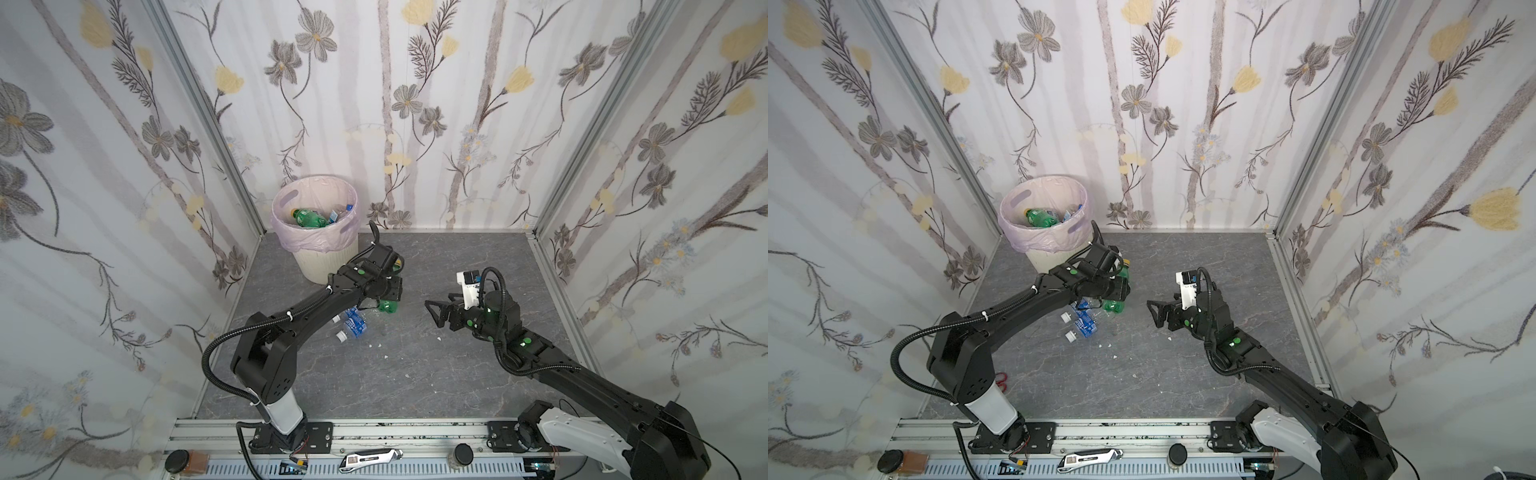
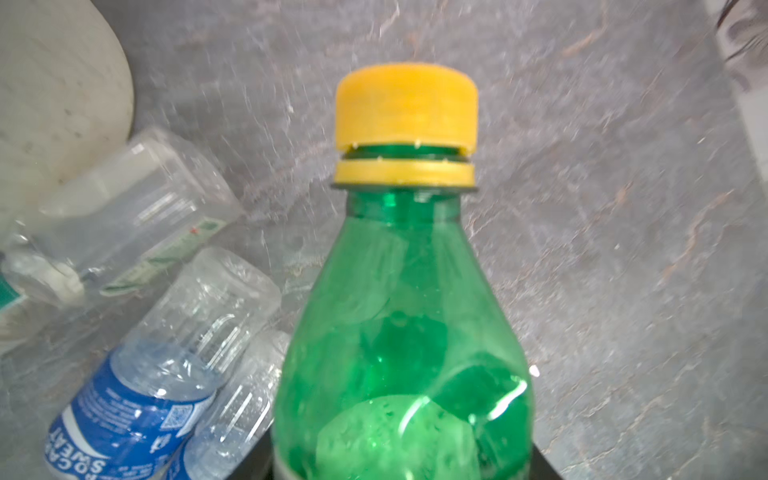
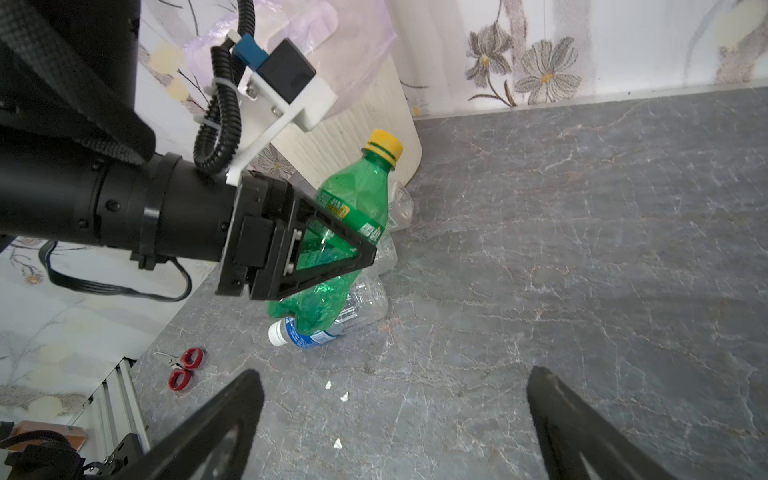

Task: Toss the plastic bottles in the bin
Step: 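Lift the green bottle with the left gripper up over the bin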

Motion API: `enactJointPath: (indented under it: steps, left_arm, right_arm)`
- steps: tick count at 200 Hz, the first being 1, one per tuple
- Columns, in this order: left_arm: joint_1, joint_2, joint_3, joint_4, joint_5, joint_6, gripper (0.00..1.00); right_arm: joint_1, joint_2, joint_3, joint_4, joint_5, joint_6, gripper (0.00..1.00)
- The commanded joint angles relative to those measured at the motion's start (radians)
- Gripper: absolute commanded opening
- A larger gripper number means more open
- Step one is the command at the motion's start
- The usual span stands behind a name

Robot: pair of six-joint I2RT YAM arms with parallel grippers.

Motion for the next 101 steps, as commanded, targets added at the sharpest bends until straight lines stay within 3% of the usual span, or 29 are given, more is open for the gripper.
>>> enactJointPath:
  steps: [1, 59, 101]
  left_arm:
    - [0.043, -0.011, 0.059, -0.001, 0.045, -0.011, 0.56]
    - [0.135, -0.026, 0.227, -0.003, 0.074, -0.024, 0.55]
    - [0.189, -0.036, 0.379, -0.001, 0.023, -0.022, 0.55]
  right_arm:
    - [0.021, 0.033, 0.059, 0.027, 0.023, -0.04, 1.0]
    - [0.066, 0.16, 0.28, -0.012, 0.035, -0.1, 1.0]
    - [0.089, 0.256, 0.451, -0.015, 0.033, -0.116, 1.0]
